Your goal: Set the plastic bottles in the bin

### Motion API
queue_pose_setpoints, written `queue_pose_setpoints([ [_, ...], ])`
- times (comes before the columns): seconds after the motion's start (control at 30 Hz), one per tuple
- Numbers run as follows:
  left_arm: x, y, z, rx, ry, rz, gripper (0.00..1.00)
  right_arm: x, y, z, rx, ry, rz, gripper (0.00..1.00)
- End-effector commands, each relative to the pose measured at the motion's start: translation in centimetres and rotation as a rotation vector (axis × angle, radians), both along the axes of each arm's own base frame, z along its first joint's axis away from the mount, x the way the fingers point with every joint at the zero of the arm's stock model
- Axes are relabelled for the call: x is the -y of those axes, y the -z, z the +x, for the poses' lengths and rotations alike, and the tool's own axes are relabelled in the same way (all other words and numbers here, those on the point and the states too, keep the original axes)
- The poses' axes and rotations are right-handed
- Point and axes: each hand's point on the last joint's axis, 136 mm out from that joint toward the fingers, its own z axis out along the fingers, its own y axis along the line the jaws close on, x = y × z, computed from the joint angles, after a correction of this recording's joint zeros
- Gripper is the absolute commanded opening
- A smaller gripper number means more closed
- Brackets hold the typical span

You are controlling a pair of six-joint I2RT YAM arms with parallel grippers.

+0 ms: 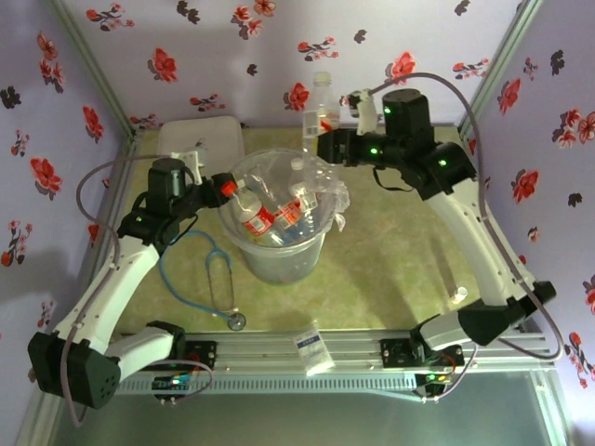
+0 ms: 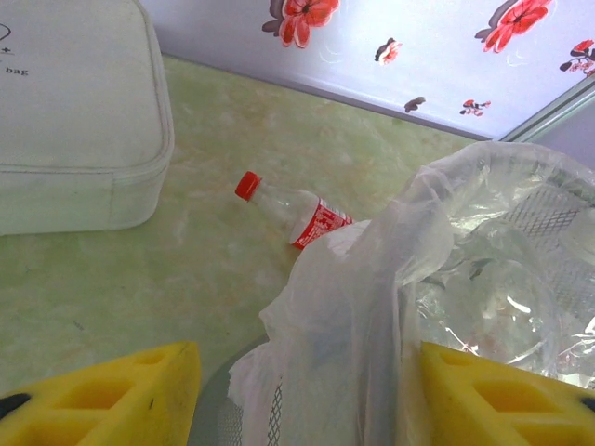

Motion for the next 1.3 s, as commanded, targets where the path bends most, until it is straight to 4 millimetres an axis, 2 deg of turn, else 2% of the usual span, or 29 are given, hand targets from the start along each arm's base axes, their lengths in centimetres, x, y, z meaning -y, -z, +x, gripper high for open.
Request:
queue_pose_setpoints([
  [0.0,0.1,1.2,-0.5,-0.038,0.007,-0.008,0.6,-4.4,0.8,-1.2,-0.014,-0.147,-0.009,0.49],
  [0.07,0.1,1.2,-0.5,-0.037,0.008,-0.006,0.6,-6.7,2.9,-3.0,-0.076,-0.258,-0.049,0.51],
  [0.13,0.0,1.1,-0.5,-0.034,0.008,0.001,0.6,-7.5,5.0,-4.0,-0.115,-0.309,-0.102,0.51],
  [0.27,-0.2,0.7,-0.5,-0.03,0.007,0.02,0.6,-7.9,8.2,-5.6,-0.177,-0.362,-0.185,0.51],
  [0.33,-0.4,0.5,-0.4,-0.028,0.004,0.028,0.6,-8.0,9.1,-6.5,-0.192,-0.392,-0.215,0.52],
  [0.5,-1.4,-0.8,-0.1,-0.003,-0.023,0.055,0.6,-7.2,10.4,-7.1,-0.197,-0.409,-0.287,0.61],
  [0.57,-2.0,-1.6,-0.1,0.01,-0.039,0.061,0.59,-7.0,10.7,-7.0,-0.187,-0.405,-0.31,0.72],
  [0.67,-2.6,-3.1,-0.1,0.034,-0.053,0.062,0.59,-6.6,10.5,-6.6,-0.175,-0.4,-0.329,0.87],
  [0.77,-2.8,-4.1,-0.2,0.048,-0.053,0.068,0.59,-5.9,9.5,-5.6,-0.154,-0.37,-0.325,0.92],
  [0.9,-3.2,-5.0,-0.4,0.064,-0.06,0.072,0.61,-4.8,8.4,-3.2,-0.13,-0.287,-0.298,0.9],
  [1.0,-3.6,-6.2,-0.7,0.09,-0.073,0.061,0.61,-4.6,8.7,-1.5,-0.126,-0.238,-0.301,0.81],
  [1.13,-2.8,-7.1,-1.0,0.103,-0.041,0.011,0.62,-6.8,9.6,-1.4,-0.172,-0.289,-0.249,0.65],
  [1.27,-1.6,-6.7,-1.4,0.076,0.011,-0.046,0.67,-8.8,11.5,-2.3,-0.199,-0.352,-0.279,0.58],
])
